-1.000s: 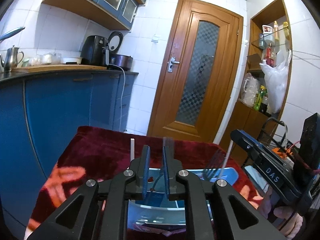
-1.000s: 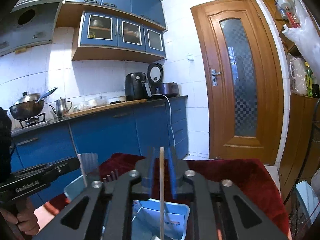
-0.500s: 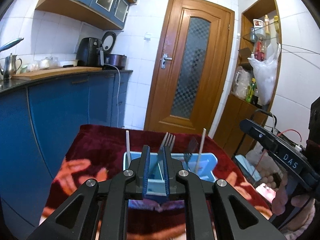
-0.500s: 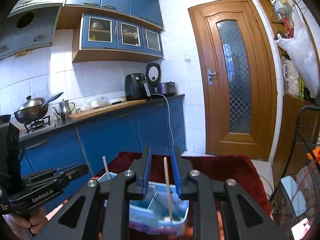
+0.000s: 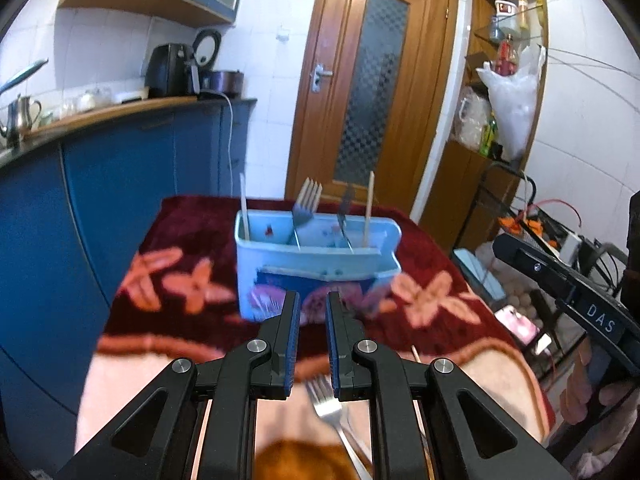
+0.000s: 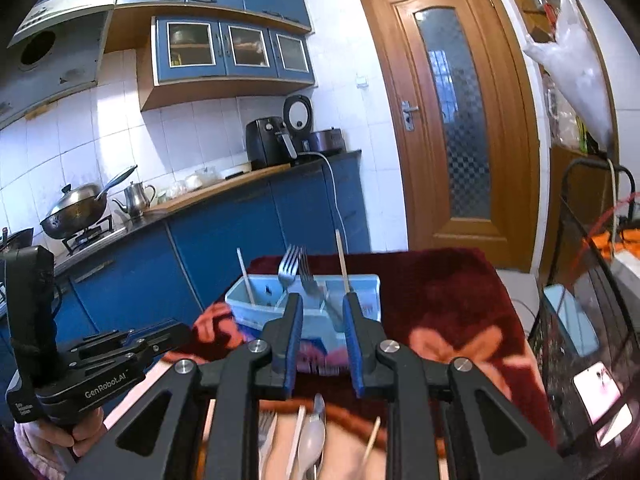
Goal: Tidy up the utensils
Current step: 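Open the left tool to drop the fork into the holder while the right tool releases the chopstick there, then grasp a silver fork with the left tool while the right tool grasps a wooden chopstick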
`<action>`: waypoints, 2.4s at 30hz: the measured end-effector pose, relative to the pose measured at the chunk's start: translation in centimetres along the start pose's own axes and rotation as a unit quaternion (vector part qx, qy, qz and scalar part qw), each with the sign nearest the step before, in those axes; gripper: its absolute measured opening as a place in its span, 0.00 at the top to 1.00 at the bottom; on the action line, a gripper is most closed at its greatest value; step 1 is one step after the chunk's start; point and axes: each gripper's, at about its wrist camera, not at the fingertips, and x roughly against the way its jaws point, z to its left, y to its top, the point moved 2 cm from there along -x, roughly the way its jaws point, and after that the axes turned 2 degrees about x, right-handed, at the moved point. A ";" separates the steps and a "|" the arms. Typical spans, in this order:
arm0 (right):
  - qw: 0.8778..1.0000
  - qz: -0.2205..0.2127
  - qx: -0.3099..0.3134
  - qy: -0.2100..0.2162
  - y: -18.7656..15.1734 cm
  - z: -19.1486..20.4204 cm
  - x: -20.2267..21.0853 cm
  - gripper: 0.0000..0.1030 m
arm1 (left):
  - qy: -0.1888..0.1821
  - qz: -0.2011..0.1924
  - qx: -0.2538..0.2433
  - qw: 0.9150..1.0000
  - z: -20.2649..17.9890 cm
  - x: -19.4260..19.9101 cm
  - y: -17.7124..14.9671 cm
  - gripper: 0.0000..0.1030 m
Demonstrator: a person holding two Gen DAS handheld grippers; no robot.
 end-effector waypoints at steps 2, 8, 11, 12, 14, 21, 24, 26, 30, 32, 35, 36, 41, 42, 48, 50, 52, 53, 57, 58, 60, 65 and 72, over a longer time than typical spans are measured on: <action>1.000 0.012 -0.006 -0.003 -0.9 -0.4 0.4 0.77 | -0.007 0.011 0.005 1.000 0.0 0.1 -0.9 0.86; 0.998 0.052 -0.020 -0.019 -3.7 -2.0 1.0 0.75 | -0.025 0.046 0.003 0.999 -0.5 -0.5 -3.5 0.72; 0.997 0.071 -0.027 -0.021 -5.0 -2.5 0.7 0.73 | -0.025 0.068 0.012 0.997 -0.3 -1.6 -4.3 0.72; 0.996 0.077 -0.028 -0.022 -5.5 -2.7 0.6 0.72 | -0.022 0.074 0.014 0.997 -0.2 -2.0 -4.5 0.72; 0.995 0.089 -0.033 -0.020 -6.4 -3.0 0.4 0.72 | -0.016 0.088 0.020 0.996 0.0 -2.8 -5.1 0.72; 0.991 0.122 -0.045 -0.016 -8.5 -3.9 -0.6 0.68 | -0.027 0.136 0.047 0.989 0.8 -5.3 -6.7 0.72; 0.989 0.136 -0.054 -0.014 -9.4 -4.3 -1.1 0.68 | -0.027 0.152 0.053 0.987 0.9 -6.2 -7.4 0.69; 0.988 0.141 -0.058 -0.012 -9.8 -4.4 -1.3 0.68 | -0.025 0.162 0.055 0.985 0.9 -6.7 -7.8 0.69; 0.987 0.146 -0.063 -0.010 -10.2 -4.6 -1.6 0.67 | -0.035 0.177 0.068 0.981 1.0 -7.5 -8.2 0.69; 0.987 0.150 -0.064 -0.010 -10.4 -4.7 -1.8 0.67 | -0.039 0.181 0.075 0.980 1.0 -7.8 -8.3 0.69; 0.986 0.155 -0.065 -0.009 -10.7 -4.8 -2.0 0.67 | -0.033 0.185 0.077 0.979 1.0 -8.3 -8.5 0.69; 0.986 0.156 -0.065 -0.009 -10.8 -4.8 -2.1 0.67 | -0.030 0.188 0.079 0.979 1.1 -8.6 -8.5 0.69; 0.985 0.161 -0.068 -0.007 -11.0 -4.9 -2.4 0.67 | -0.038 0.188 0.095 0.977 1.5 -9.2 -8.6 0.69; 0.984 0.162 -0.068 -0.007 -11.1 -4.9 -2.4 0.67 | -0.041 0.189 0.098 0.976 1.6 -9.3 -8.6 0.69; 0.983 0.168 -0.070 -0.006 -11.3 -4.9 -2.8 0.67 | -0.059 0.184 0.121 0.974 2.0 -9.7 -8.5 0.83; 0.983 0.169 -0.068 -0.005 -11.3 -4.8 -2.8 0.67 | -0.071 0.173 0.125 0.974 2.2 -9.2 -8.3 0.92; 0.983 0.173 -0.065 -0.004 -11.3 -4.7 -3.0 0.67 | -0.064 0.168 0.120 0.976 2.2 -8.8 -8.0 0.93; 0.983 0.175 -0.064 -0.003 -11.3 -4.6 -3.1 0.67 | -0.061 0.165 0.114 0.978 2.2 -8.6 -8.0 0.93; 0.981 0.187 -0.056 0.001 -11.3 -4.4 -3.6 0.67 | -0.053 0.169 0.108 0.978 2.6 -8.1 -8.1 0.95; 0.980 0.192 -0.053 0.003 -11.3 -4.4 -3.8 0.67 | -0.051 0.170 0.108 0.978 2.6 -8.1 -8.2 0.95; 0.978 0.202 -0.047 0.006 -11.2 -4.2 -4.2 0.67 | -0.051 0.177 0.108 0.977 2.8 -8.0 -8.4 0.95; 0.968 0.247 -0.039 0.024 -11.1 -4.2 -5.4 0.67 | -0.058 0.188 0.092 0.976 2.3 -8.3 -8.4 0.95; 0.949 0.311 -0.037 0.036 -11.1 -4.6 -7.4 0.67 | -0.047 0.229 0.071 0.970 2.5 -9.8 -8.3 0.89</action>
